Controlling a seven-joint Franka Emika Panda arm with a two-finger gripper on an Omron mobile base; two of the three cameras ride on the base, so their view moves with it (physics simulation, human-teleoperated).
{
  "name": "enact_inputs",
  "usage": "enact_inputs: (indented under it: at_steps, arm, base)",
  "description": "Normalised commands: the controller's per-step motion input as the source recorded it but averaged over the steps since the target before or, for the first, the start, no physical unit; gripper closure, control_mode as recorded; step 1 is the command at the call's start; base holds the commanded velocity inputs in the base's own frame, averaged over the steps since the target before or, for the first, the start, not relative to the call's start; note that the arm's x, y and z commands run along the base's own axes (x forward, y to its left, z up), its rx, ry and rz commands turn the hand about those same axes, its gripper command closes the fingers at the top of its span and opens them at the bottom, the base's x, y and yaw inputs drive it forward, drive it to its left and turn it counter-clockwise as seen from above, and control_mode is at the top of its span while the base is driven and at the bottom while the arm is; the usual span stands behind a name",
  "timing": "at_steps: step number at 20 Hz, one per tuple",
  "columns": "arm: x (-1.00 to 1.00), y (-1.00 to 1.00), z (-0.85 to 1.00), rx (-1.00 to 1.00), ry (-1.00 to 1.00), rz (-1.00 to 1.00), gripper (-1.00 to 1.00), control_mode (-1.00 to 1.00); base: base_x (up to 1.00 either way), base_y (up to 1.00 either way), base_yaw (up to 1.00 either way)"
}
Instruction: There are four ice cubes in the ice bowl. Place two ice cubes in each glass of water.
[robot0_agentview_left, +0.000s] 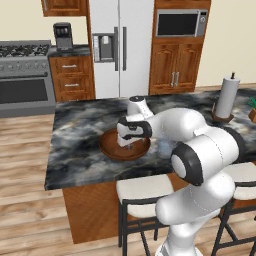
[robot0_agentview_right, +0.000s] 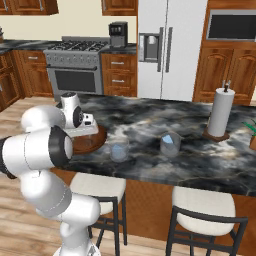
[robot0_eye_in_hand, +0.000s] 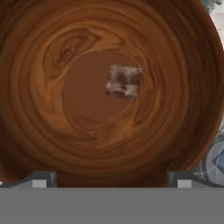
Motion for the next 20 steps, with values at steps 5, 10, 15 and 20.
enact_inputs:
  at_steps: [5, 10, 15, 20]
  arm:
    - [0.31, -0.02, -0.21, 0.00, 0.00, -0.06, -1.00, -1.00]
    - [0.25, 0.17, -0.19, 0.00, 0.00, -0.07, -1.00, -1.00]
    - [0.24, 0.08, -0.24, 0.00, 0.00, -0.05, -1.00, -1.00]
    - [0.28, 0.00, -0.26, 0.00, 0.00, -0.07, -1.00, -1.00]
  base:
    - [0.00, 0.00, 0.00]
    - [0.00, 0.00, 0.00]
    - [0.00, 0.00, 0.00]
    - [0.00, 0.00, 0.00]
